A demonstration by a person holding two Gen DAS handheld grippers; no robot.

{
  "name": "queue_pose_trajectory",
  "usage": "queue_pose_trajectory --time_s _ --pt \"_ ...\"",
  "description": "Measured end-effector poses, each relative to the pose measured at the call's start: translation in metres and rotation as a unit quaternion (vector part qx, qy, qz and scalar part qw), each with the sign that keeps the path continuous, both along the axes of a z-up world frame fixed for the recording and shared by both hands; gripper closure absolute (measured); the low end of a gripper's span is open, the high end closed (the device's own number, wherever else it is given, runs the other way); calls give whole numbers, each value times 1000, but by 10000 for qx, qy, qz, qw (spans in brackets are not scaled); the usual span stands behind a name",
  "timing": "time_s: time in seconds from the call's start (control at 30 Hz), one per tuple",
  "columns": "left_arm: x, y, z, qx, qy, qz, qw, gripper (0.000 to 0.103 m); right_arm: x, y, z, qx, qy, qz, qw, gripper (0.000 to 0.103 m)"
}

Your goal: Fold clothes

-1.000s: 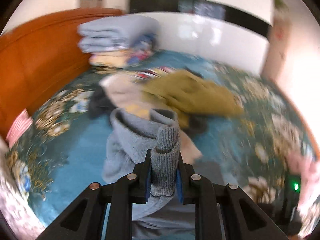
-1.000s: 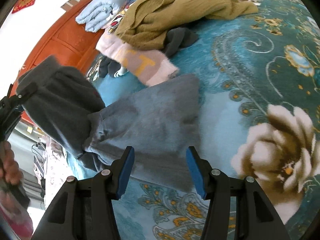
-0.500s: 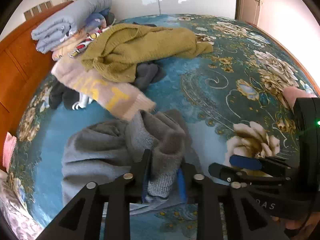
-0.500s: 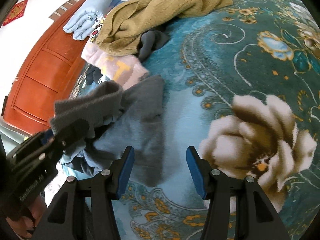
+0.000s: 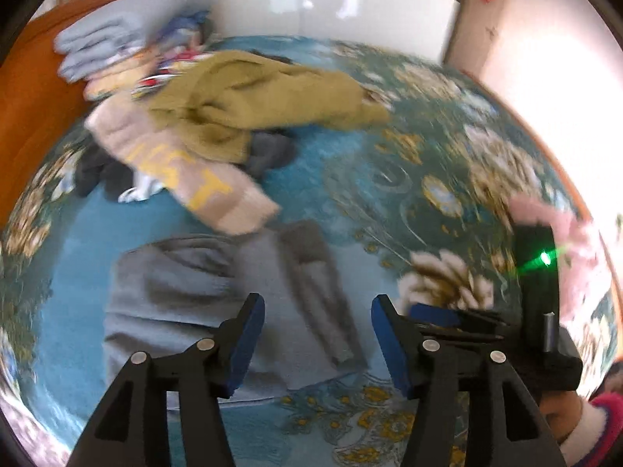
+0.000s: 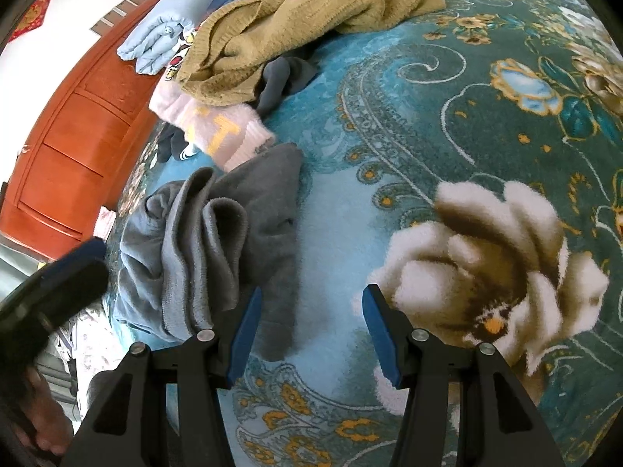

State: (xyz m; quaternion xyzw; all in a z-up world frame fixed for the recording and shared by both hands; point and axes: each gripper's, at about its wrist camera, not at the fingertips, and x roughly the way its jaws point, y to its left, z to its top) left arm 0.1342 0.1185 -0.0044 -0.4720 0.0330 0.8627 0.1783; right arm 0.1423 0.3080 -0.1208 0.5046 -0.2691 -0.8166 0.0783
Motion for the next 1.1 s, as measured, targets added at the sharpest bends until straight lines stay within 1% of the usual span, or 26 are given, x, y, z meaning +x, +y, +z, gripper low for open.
queue_pose_trajectory --time_s 0.07,0.1,0.13,0.2,0.27,0.3,0.37,0.43,0.5,0.57,0.6,0.67,0.73,0.77,0.93,1.0,1.07,1.1 --pt "-10 -37 -2 118 -96 663 9977 42 0 5 2 -79 17 -64 9999 48" --pt "-15 -59 -7 188 -207 1054 9940 42 0 7 3 -144 27 -97 9998 48" --pt "-20 -78 -12 269 -320 1411 9891 42 0 8 5 -249 50 -115 9996 48" --pt "-26 -109 -25 495 -577 1932 9782 42 -2 8 10 -540 149 -89 9984 48" --pt "-28 -131 -44 708 -930 2303 9661 42 -7 -1 14 -839 252 113 9961 48" --pt "-27 -137 -52 794 -1059 2362 9627 42 -11 -7 15 -925 251 231 9951 48" --pt "-25 -138 -65 809 -1236 2368 9603 42 -22 -25 14 -1037 246 504 9930 48" --pt "-23 -135 -78 629 -1373 2311 9611 42 -31 -39 10 -1021 211 650 9924 48" --pt "-19 -133 -88 480 -1438 2230 9630 42 -39 -48 5 -973 125 620 9932 48" --pt "-15 -132 -95 430 -1463 2176 9641 42 -41 -55 9 -877 202 680 9936 48" --pt "-14 -135 -97 488 -1491 2198 9628 42 -40 -58 13 -817 283 732 9936 48" --pt "-12 -142 -102 721 -1580 2289 9578 42 -39 -63 22 -681 438 833 9932 48" --pt "-13 -145 -103 803 -1593 2308 9565 42 -39 -64 29 -563 551 906 9928 48" --pt "-13 -146 -103 844 -1600 2318 9558 42 -40 -64 30 -602 590 941 9920 48" --pt "-13 -153 -106 1049 -1635 2367 9520 42 -57 -78 25 -589 523 1142 9903 46" --pt "-11 -158 -105 1167 -1655 2424 9488 42 -63 -80 14 -603 299 1113 9915 45" --pt "-9 -162 -104 1283 -1666 2481 9456 42 -67 -80 8 -722 191 1011 9921 45" --pt "-8 -164 -104 1336 -1669 2506 9442 42 -67 -81 8 -806 195 983 9917 49"
